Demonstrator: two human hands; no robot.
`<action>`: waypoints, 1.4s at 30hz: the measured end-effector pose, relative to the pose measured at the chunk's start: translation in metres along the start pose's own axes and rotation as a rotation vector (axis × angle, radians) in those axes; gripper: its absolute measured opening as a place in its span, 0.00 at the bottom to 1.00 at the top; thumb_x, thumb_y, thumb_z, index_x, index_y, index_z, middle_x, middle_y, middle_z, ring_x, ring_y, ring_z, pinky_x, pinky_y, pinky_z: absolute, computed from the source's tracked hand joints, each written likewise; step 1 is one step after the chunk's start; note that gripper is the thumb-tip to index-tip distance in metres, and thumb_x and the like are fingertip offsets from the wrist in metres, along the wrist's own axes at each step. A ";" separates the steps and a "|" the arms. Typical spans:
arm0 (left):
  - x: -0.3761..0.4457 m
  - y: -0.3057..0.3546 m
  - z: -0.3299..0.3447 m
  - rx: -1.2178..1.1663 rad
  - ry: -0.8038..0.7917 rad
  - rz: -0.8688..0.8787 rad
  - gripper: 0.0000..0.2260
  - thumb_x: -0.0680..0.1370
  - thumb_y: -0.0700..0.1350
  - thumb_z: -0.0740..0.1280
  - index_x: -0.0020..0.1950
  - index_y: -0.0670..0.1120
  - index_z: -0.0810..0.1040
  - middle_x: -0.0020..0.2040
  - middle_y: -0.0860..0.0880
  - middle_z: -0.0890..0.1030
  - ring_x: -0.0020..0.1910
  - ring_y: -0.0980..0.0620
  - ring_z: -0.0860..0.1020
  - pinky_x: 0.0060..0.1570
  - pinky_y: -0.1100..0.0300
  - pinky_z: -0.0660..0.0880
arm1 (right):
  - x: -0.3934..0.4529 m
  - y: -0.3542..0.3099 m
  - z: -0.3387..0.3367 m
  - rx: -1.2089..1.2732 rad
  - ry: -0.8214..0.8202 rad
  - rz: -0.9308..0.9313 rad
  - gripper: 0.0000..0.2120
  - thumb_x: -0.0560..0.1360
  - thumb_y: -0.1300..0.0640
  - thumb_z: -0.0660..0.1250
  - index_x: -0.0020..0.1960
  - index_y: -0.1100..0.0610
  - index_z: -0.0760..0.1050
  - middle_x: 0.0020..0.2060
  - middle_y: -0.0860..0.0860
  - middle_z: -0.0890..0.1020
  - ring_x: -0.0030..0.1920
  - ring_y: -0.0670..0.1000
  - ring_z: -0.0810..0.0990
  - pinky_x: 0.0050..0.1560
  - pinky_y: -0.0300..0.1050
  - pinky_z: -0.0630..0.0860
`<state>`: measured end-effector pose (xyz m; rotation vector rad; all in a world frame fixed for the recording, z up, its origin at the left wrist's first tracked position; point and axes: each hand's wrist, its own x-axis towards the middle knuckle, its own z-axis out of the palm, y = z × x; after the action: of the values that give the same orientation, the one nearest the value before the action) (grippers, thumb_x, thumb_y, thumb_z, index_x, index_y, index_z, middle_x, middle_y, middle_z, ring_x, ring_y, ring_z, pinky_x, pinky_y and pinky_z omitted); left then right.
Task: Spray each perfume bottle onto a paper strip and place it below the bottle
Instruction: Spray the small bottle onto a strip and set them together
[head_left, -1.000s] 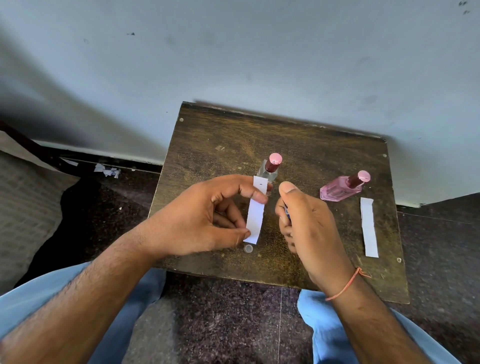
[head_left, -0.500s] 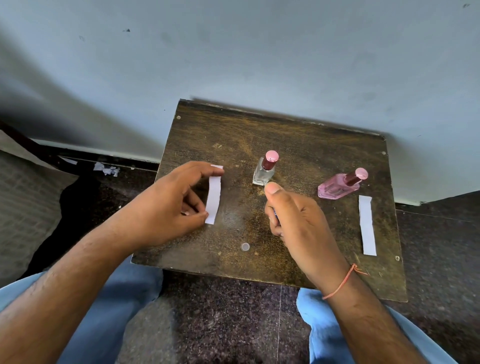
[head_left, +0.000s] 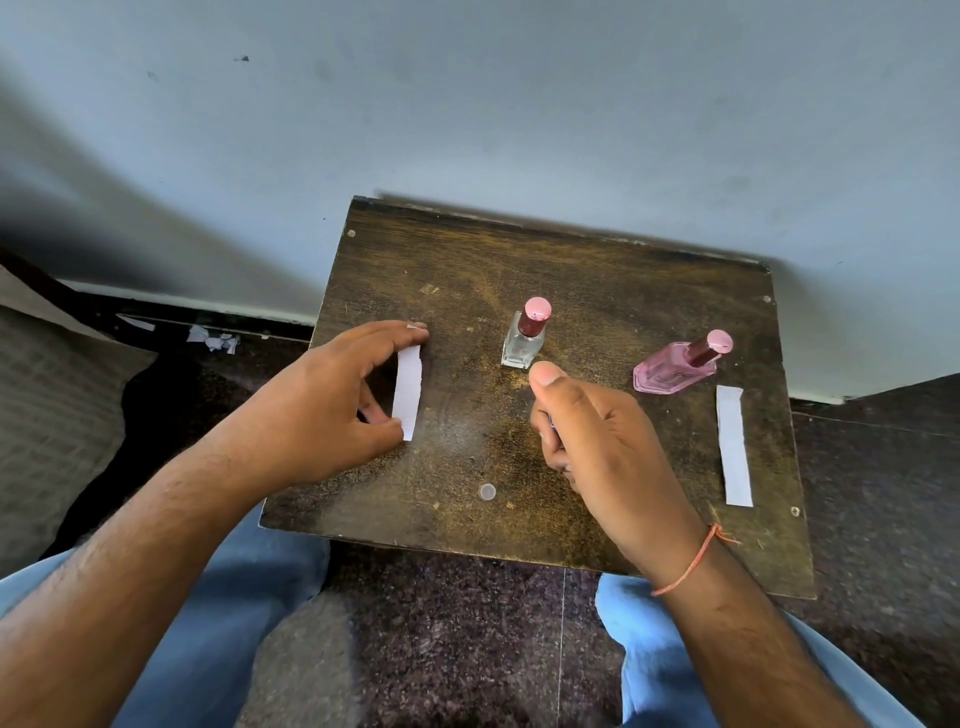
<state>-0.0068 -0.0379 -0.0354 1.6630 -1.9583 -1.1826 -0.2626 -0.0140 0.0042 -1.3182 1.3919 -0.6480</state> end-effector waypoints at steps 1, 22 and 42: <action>0.000 0.000 0.000 0.010 -0.011 -0.005 0.40 0.74 0.40 0.79 0.82 0.59 0.69 0.82 0.62 0.68 0.42 0.63 0.86 0.46 0.78 0.75 | 0.000 0.000 0.000 -0.004 -0.002 -0.002 0.41 0.77 0.26 0.58 0.39 0.68 0.65 0.31 0.56 0.65 0.32 0.54 0.62 0.35 0.63 0.61; 0.001 0.003 -0.006 0.098 0.177 0.049 0.22 0.79 0.49 0.71 0.72 0.65 0.78 0.85 0.62 0.62 0.20 0.55 0.69 0.28 0.74 0.69 | 0.000 0.008 0.001 -0.002 -0.040 -0.052 0.40 0.78 0.27 0.57 0.40 0.68 0.65 0.30 0.55 0.65 0.32 0.53 0.63 0.37 0.55 0.60; 0.005 0.025 0.034 0.364 -0.180 0.446 0.09 0.78 0.62 0.74 0.58 0.65 0.86 0.44 0.64 0.82 0.45 0.64 0.82 0.37 0.57 0.81 | 0.003 0.030 -0.016 0.230 -0.125 0.004 0.13 0.82 0.49 0.59 0.55 0.56 0.75 0.39 0.53 0.76 0.30 0.44 0.67 0.29 0.38 0.64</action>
<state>-0.0482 -0.0300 -0.0386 1.1874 -2.6049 -0.8668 -0.2873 -0.0140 -0.0197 -1.1525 1.1815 -0.6890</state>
